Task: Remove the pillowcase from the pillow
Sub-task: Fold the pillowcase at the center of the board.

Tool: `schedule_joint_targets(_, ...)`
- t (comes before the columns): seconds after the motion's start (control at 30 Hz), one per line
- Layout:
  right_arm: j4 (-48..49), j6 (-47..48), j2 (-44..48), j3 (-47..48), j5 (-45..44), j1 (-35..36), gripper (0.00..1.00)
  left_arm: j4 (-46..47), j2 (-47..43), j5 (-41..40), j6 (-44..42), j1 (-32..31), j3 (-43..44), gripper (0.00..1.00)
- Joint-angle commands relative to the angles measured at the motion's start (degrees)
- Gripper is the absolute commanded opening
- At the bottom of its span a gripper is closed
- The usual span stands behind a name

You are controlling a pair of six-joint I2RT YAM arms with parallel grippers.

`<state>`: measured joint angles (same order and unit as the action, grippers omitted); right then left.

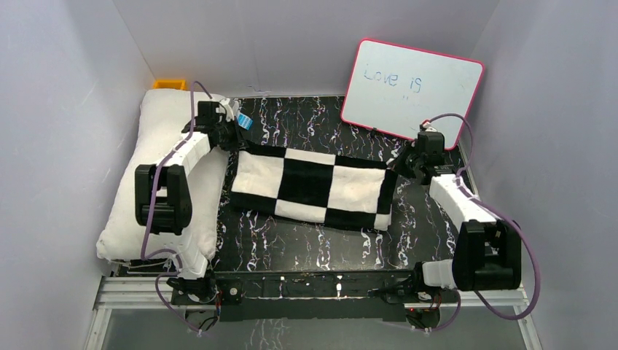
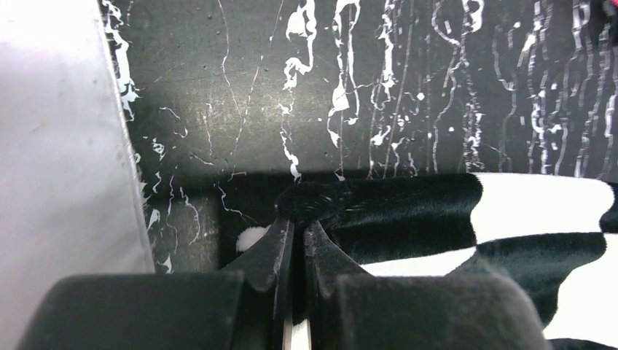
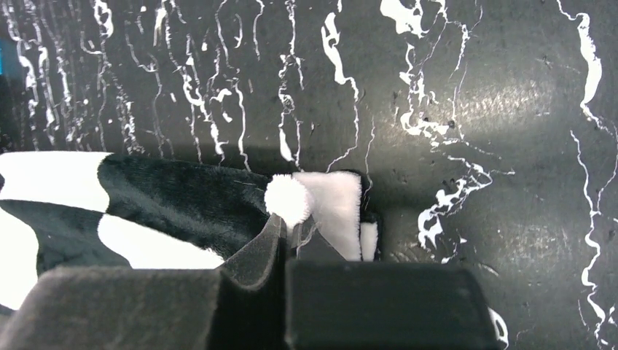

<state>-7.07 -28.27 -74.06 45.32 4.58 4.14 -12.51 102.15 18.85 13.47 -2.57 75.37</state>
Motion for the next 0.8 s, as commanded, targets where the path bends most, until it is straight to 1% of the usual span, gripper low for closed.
schedule_joint_targets(0.0,0.52,1.52,-4.41,3.98,-3.17,-0.58,0.0,-2.69,3.19,-2.01,-2.09,-0.72,4.13,0.0)
schedule_joint_targets(0.17,1.02,0.97,-7.4,2.05,-1.02,-0.54,0.0,-3.65,4.81,-5.21,-3.1,-0.86,5.04,0.0)
schedule_joint_targets(0.23,1.34,0.94,-8.63,1.22,-1.31,-0.57,0.09,-3.65,4.95,-5.67,-3.65,-0.93,5.18,0.02)
schedule_joint_targets(0.33,0.79,1.54,-10.87,2.48,-1.12,-0.54,0.23,-4.09,5.45,-5.95,-3.63,-1.0,6.51,0.26)
schedule_joint_targets(0.4,-1.01,2.47,-11.08,4.63,-0.72,-0.55,0.36,-4.7,4.48,-7.57,-3.0,-1.14,8.35,0.47)
schedule_joint_targets(0.43,-1.34,2.76,-10.23,5.38,-0.82,-0.56,0.46,-4.56,3.3,-8.23,-3.22,-1.58,9.17,0.56)
schedule_joint_targets(0.47,-1.45,2.97,-9.01,6.11,-1.14,-0.56,0.56,-3.71,1.66,-8.9,-3.84,-2.4,9.67,0.67)
schedule_joint_targets(0.5,-2.06,3.11,-7.58,6.96,-1.68,-0.46,0.67,-2.43,-0.15,-9.47,-4.88,-3.52,9.67,0.81)
schedule_joint_targets(0.53,-3.3,3.13,-6.04,7.98,-2.26,-0.37,0.71,-1.02,-2.09,-9.83,-5.9,-5.08,9.56,0.96)
schedule_joint_targets(0.57,-4.54,3.28,-4.52,9.08,-3.25,0.0,0.75,-0.15,-3.62,-9.7,-6.74,-6.67,9.35,0.98)
schedule_joint_targets(0.6,-5.63,3.49,-2.75,9.95,-4.87,0.53,0.88,0.16,-5.4,-9.2,-7.29,-8.3,9.21,0.98)
schedule_joint_targets(0.63,-6.26,3.56,-0.82,10.43,-6.75,1.21,0.92,0.13,-6.58,-8.78,-7.41,-10.15,8.71,0.98)
schedule_joint_targets(0.7,-6.06,3.11,3.4,10.49,-8.34,2.79,0.94,1.04,-9.1,-7.02,-6.54,-13.53,5.95,0.98)
schedule_joint_targets(0.77,-2.9,0.63,7.67,8.27,-5.62,5.12,0.95,4.53,-12.47,-7.1,-3.63,-17.25,0.43,0.98)
